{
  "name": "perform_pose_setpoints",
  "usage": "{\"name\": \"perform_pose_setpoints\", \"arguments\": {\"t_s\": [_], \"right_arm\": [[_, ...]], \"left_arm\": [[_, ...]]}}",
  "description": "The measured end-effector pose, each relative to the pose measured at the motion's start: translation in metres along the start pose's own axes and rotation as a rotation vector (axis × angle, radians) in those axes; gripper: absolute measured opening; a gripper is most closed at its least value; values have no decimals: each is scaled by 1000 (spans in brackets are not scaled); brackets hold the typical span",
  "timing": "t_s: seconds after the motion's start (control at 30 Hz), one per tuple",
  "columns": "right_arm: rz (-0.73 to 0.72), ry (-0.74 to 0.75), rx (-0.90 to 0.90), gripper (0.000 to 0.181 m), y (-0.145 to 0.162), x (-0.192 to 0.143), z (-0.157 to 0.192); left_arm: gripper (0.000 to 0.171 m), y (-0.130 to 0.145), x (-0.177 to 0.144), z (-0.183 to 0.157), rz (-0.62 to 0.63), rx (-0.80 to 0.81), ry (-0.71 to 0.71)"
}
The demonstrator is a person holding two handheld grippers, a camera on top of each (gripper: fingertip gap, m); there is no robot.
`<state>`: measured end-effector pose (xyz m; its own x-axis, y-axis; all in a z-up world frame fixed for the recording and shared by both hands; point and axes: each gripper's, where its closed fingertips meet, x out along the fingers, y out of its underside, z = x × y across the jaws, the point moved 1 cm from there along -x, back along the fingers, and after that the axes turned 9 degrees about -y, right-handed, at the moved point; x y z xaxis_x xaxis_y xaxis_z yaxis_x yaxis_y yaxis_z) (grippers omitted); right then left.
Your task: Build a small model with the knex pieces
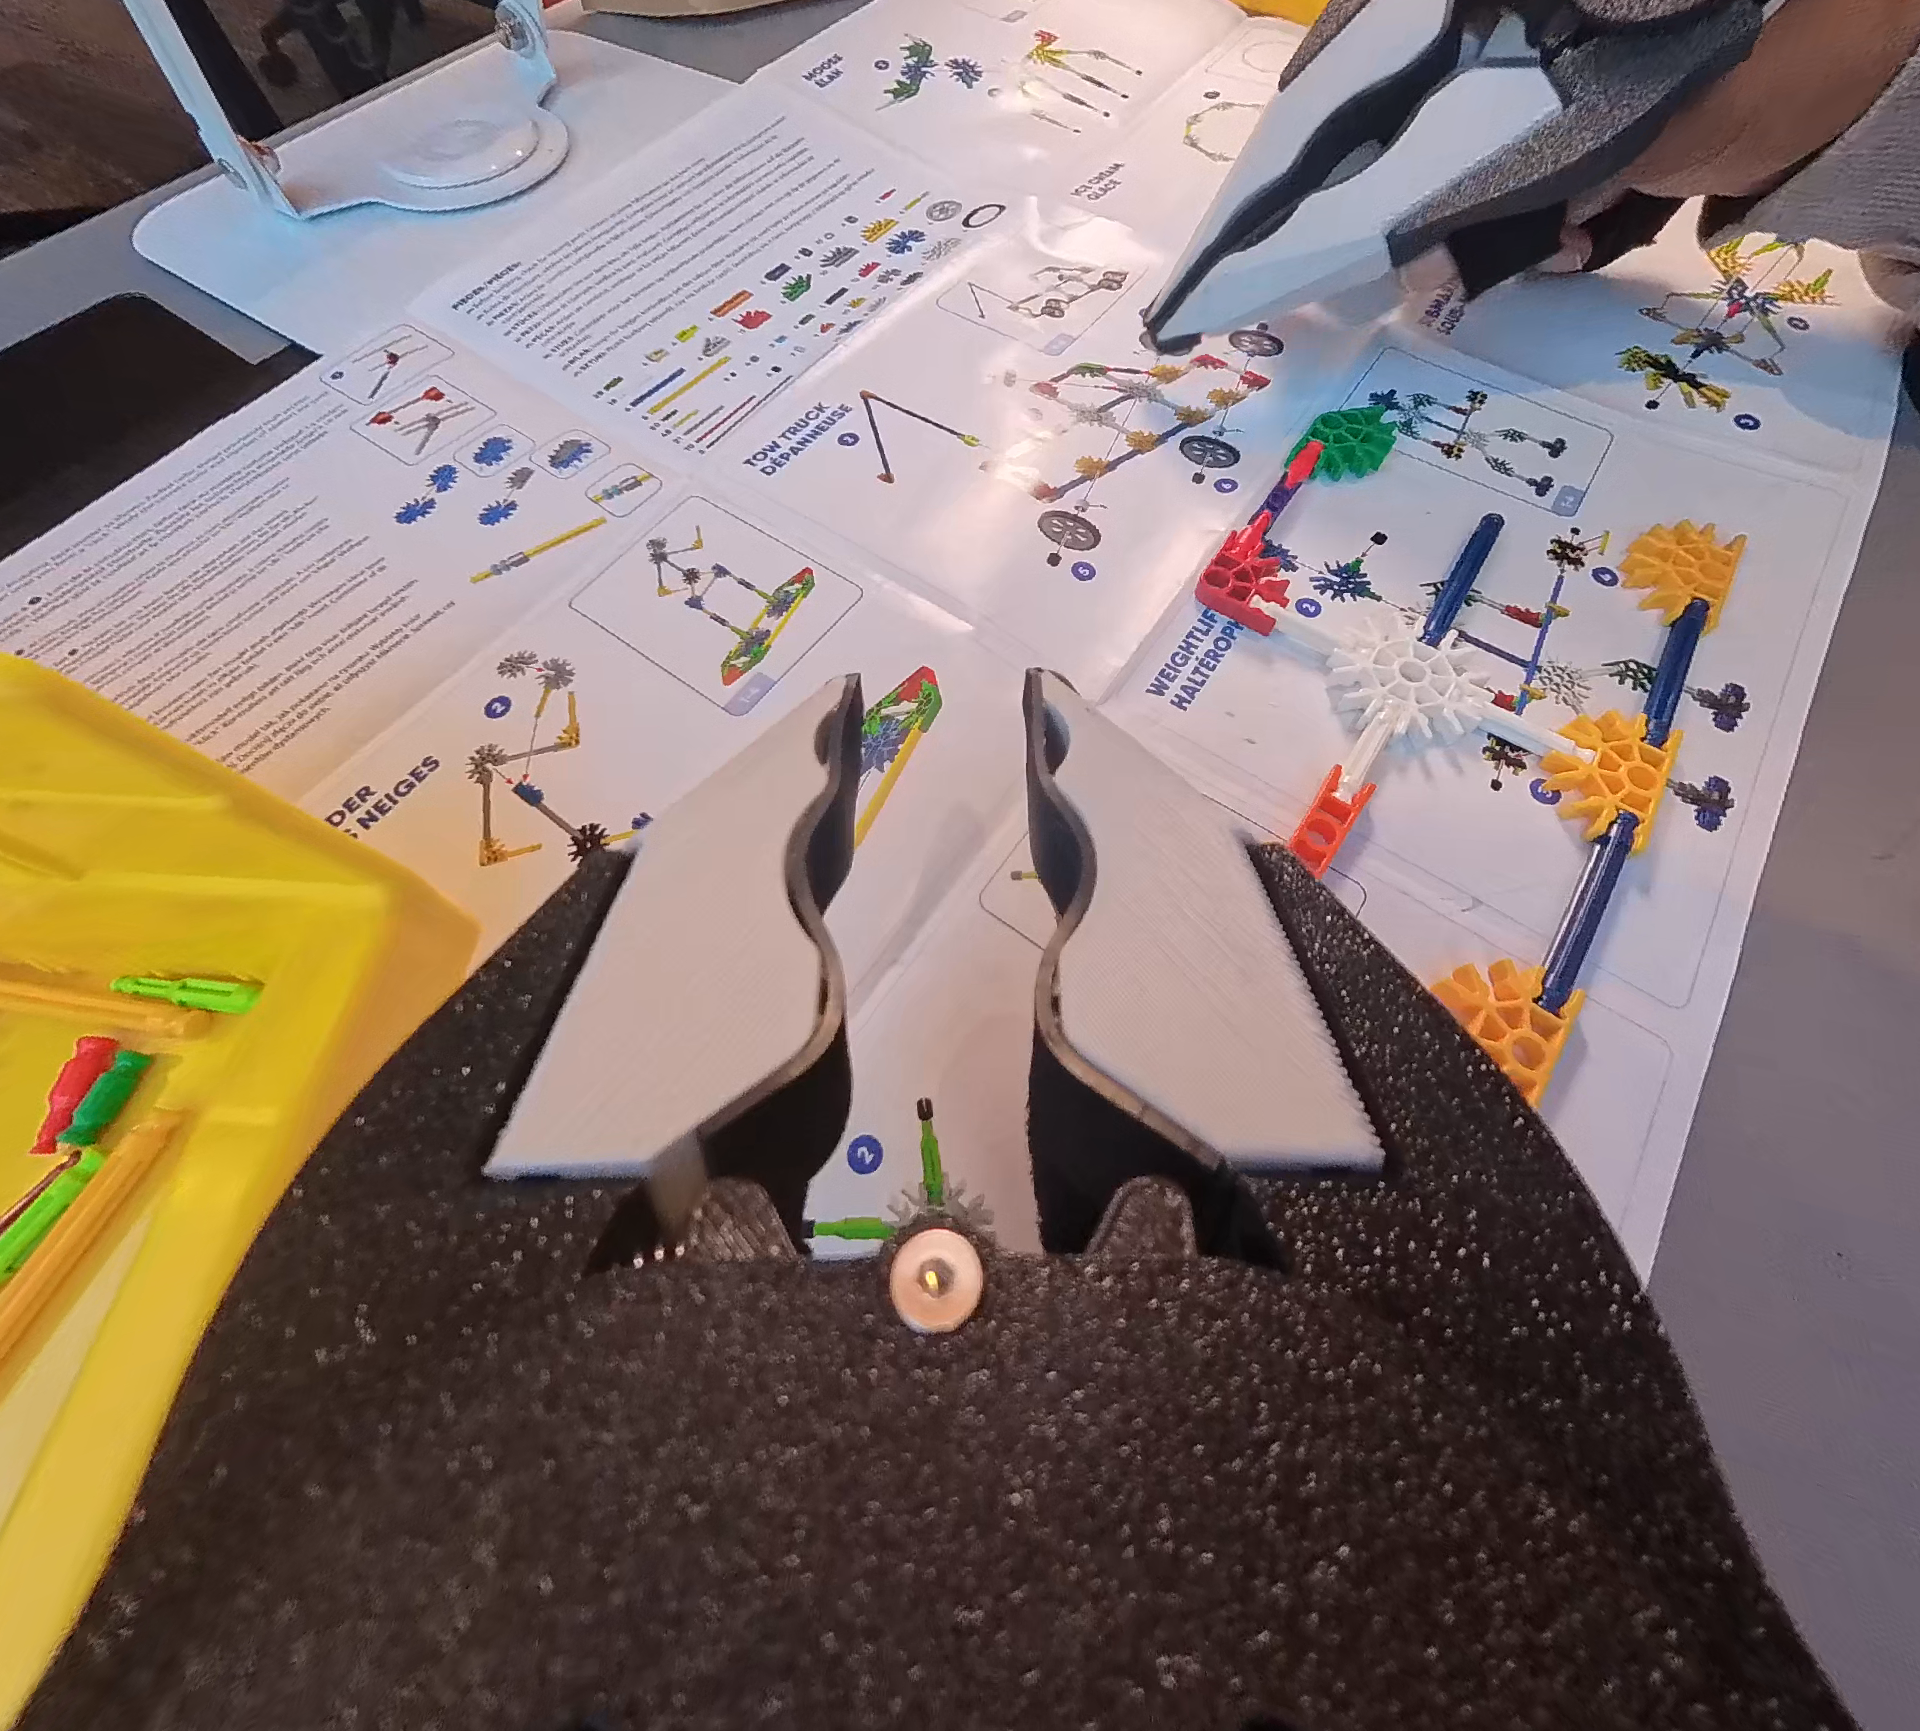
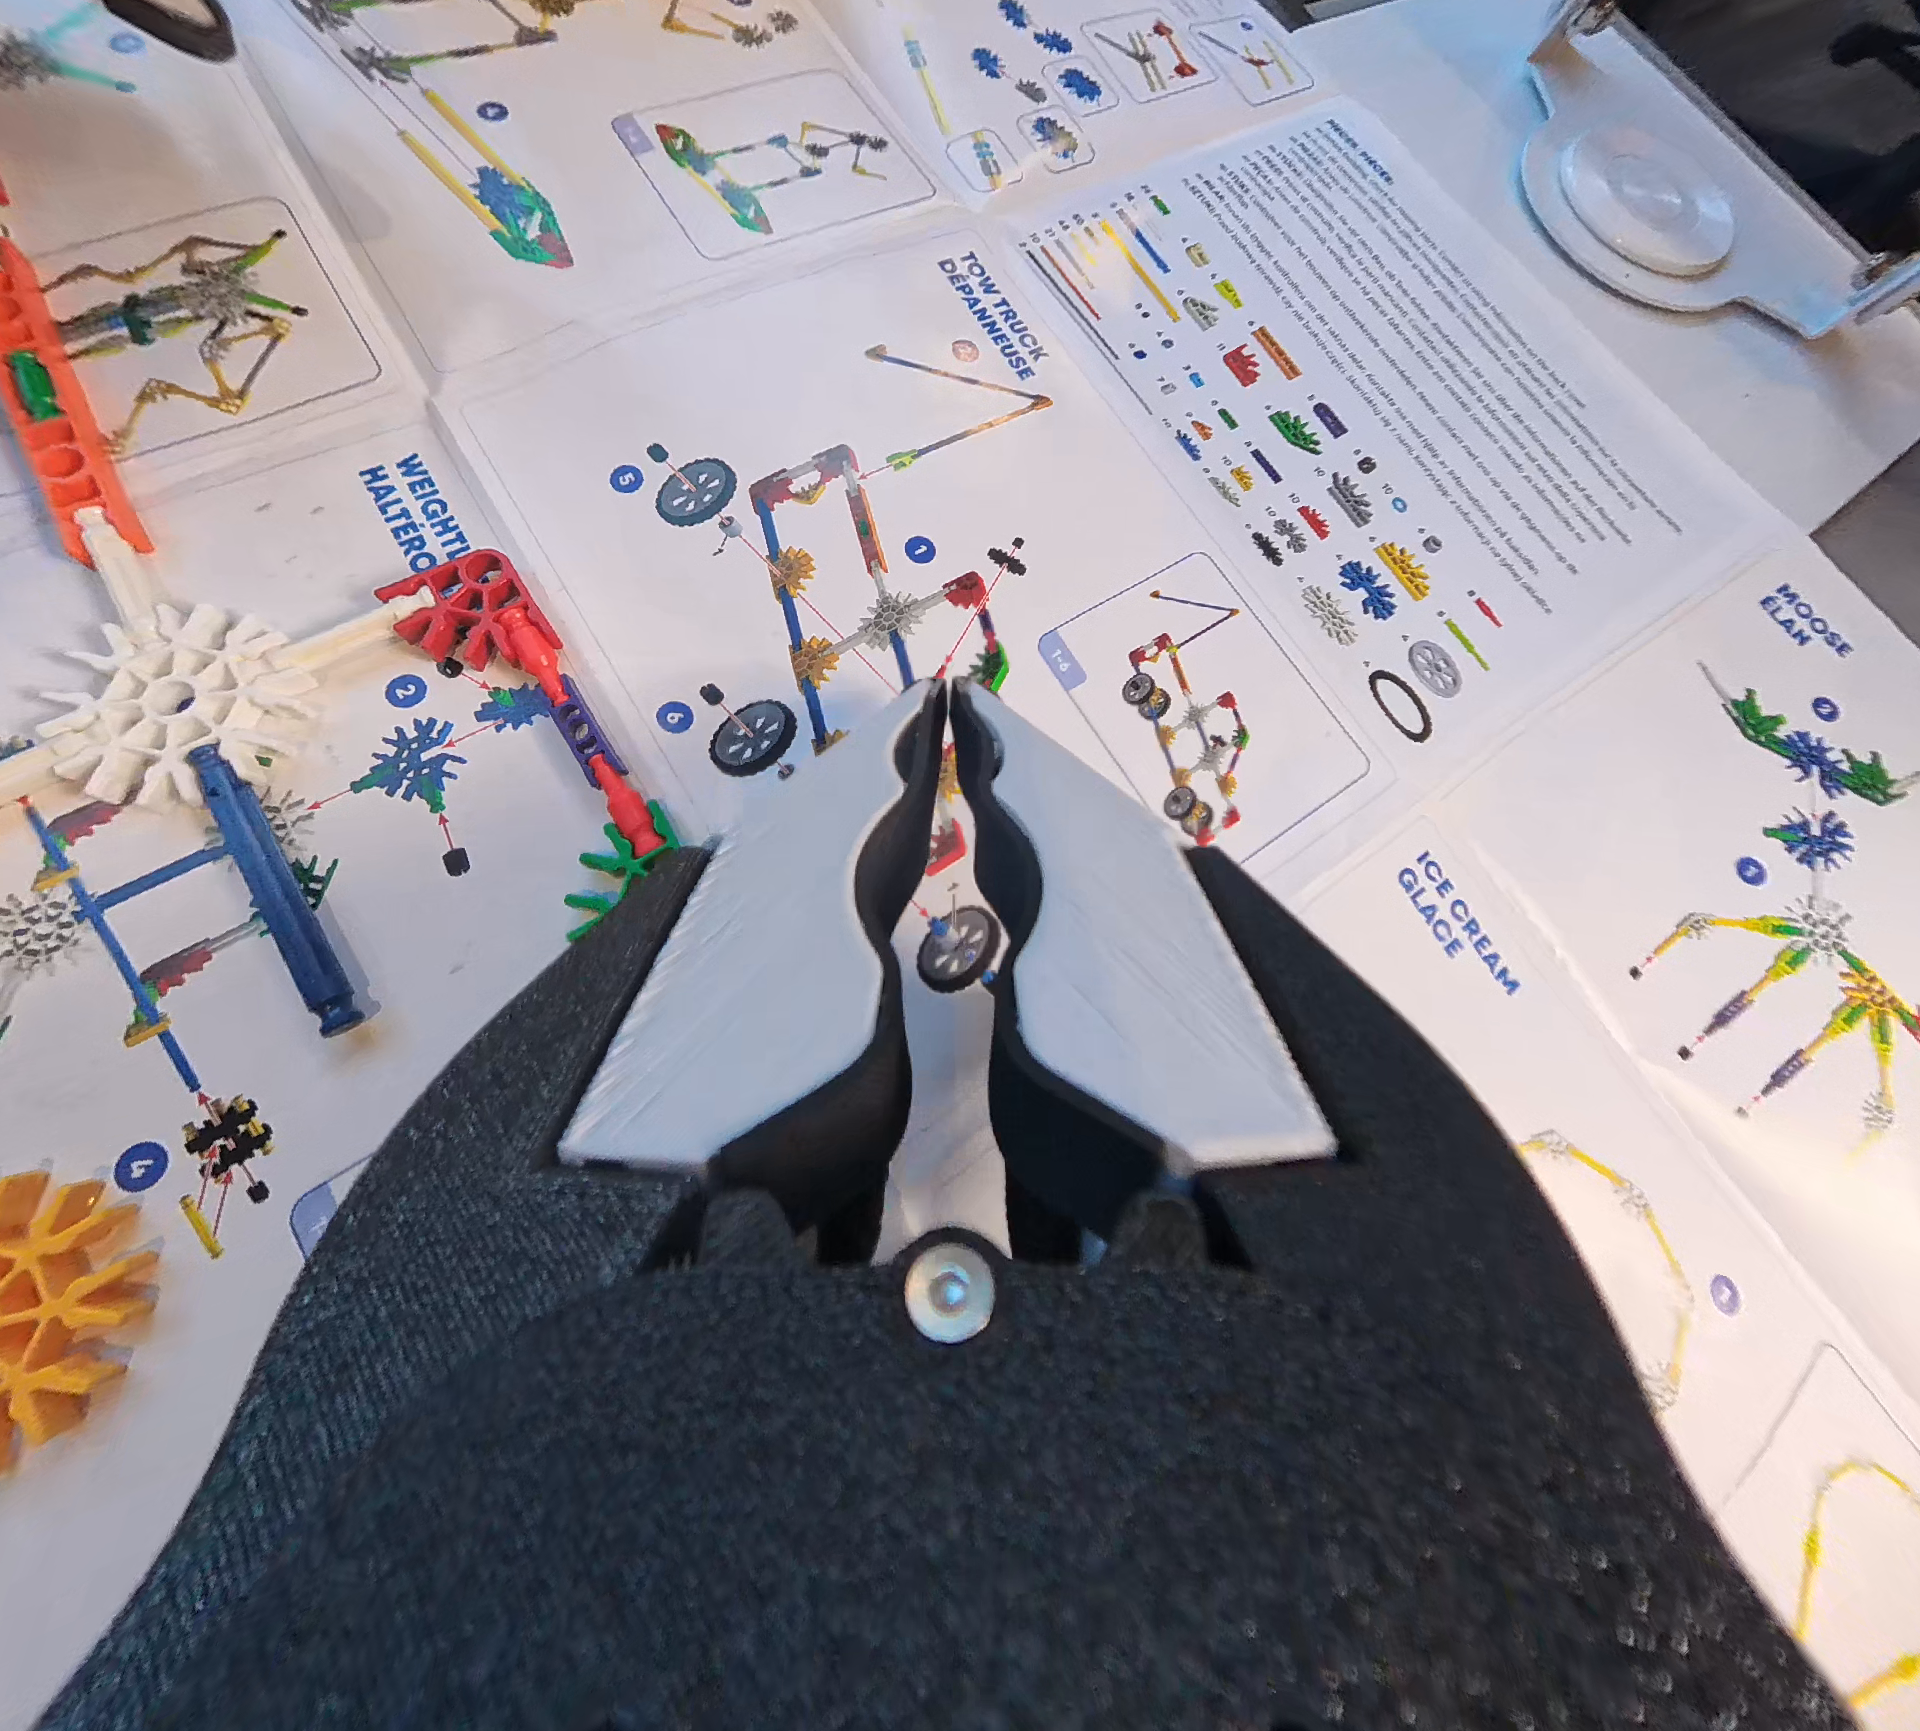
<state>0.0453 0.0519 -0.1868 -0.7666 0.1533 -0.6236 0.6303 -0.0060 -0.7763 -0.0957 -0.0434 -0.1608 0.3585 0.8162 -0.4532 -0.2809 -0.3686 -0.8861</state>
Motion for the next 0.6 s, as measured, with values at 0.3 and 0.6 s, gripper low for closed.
{"name": "perform_pose_setpoints", "arguments": {"t_s": [0.3, 0.6], "right_arm": [[-110, 46, 51, 5, -15, -18, -9], [-208, 102, 45, 7, -29, -62, -5]], "left_arm": [[27, -3, -2, 5, -16, 39, -46], [24, -36, -69, 185, 246, -133, -417]]}}
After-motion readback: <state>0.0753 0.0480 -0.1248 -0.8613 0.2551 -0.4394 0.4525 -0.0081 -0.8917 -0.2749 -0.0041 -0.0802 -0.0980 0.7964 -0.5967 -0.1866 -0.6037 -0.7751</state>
